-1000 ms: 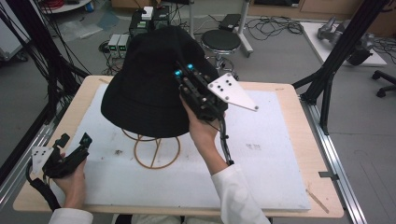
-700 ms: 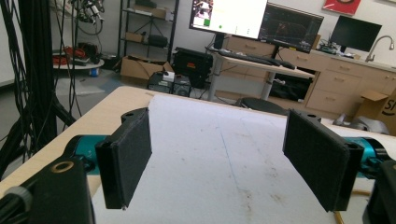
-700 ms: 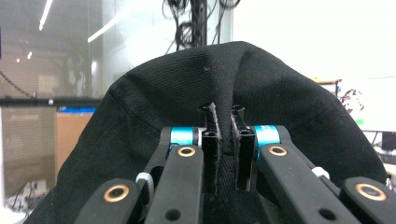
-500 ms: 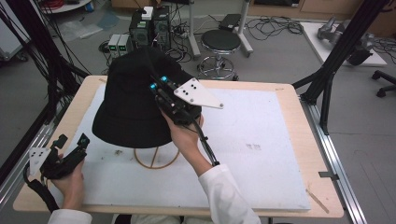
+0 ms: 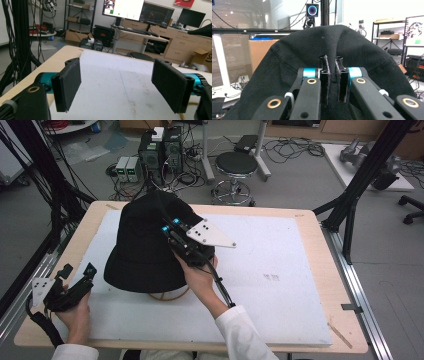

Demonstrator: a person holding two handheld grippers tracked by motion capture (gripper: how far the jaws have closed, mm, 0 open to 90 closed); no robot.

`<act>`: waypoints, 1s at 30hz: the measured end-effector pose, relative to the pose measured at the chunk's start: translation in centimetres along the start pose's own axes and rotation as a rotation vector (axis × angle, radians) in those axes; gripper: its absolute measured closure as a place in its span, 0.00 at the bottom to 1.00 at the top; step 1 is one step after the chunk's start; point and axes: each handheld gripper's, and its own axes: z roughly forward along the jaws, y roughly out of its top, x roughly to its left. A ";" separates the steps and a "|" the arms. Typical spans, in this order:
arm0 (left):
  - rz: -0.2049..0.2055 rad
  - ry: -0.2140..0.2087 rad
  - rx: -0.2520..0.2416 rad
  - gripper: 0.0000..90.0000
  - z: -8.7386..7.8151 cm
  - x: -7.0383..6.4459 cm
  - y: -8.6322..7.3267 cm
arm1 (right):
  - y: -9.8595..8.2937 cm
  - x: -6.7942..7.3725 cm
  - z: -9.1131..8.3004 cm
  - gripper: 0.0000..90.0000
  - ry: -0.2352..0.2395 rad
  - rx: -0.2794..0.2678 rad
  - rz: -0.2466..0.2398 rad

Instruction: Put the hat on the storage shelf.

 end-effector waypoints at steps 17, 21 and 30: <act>-0.003 0.000 -0.002 0.27 0.1 0.0 0.0 | -0.8 -0.6 -0.8 0.87 0.050 -0.006 0.069; -0.006 0.001 -0.003 0.27 0.1 0.0 0.0 | -0.8 -0.5 -0.8 0.73 0.031 -0.004 0.055; -0.006 -0.001 -0.002 0.27 0.1 0.0 0.0 | -0.8 -0.9 -1.1 0.36 -0.034 0.010 0.068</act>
